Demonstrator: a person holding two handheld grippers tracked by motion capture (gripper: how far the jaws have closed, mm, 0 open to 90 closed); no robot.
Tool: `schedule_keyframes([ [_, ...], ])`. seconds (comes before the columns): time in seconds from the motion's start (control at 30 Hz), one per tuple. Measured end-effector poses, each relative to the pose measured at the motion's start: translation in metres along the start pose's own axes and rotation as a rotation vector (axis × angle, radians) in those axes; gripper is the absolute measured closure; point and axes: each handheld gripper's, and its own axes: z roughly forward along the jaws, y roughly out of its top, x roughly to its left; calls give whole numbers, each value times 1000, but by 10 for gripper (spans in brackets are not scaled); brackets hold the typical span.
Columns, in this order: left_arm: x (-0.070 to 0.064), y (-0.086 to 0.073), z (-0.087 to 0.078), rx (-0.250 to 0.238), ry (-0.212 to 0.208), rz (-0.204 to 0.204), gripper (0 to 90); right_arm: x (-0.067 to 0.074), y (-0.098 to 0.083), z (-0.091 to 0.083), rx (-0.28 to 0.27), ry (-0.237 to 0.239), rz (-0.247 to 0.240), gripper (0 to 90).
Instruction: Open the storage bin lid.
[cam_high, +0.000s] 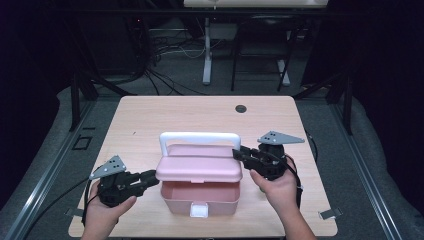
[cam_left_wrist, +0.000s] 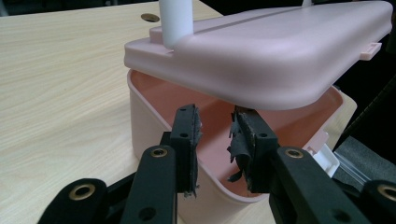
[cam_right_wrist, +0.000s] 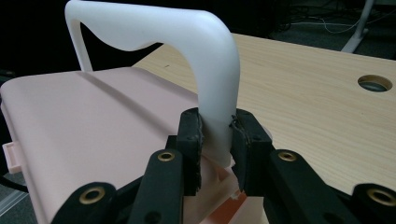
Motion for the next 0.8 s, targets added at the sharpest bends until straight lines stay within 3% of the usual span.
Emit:
schedule_keyframes([
  [0.47, -6, 8, 0, -18, -3, 25, 703, -4, -1, 1, -11, 1, 10, 736],
  [0.8, -6, 16, -1, -21, 7, 39, 697, -5, -1, -7, -46, -37, -6, 722],
])
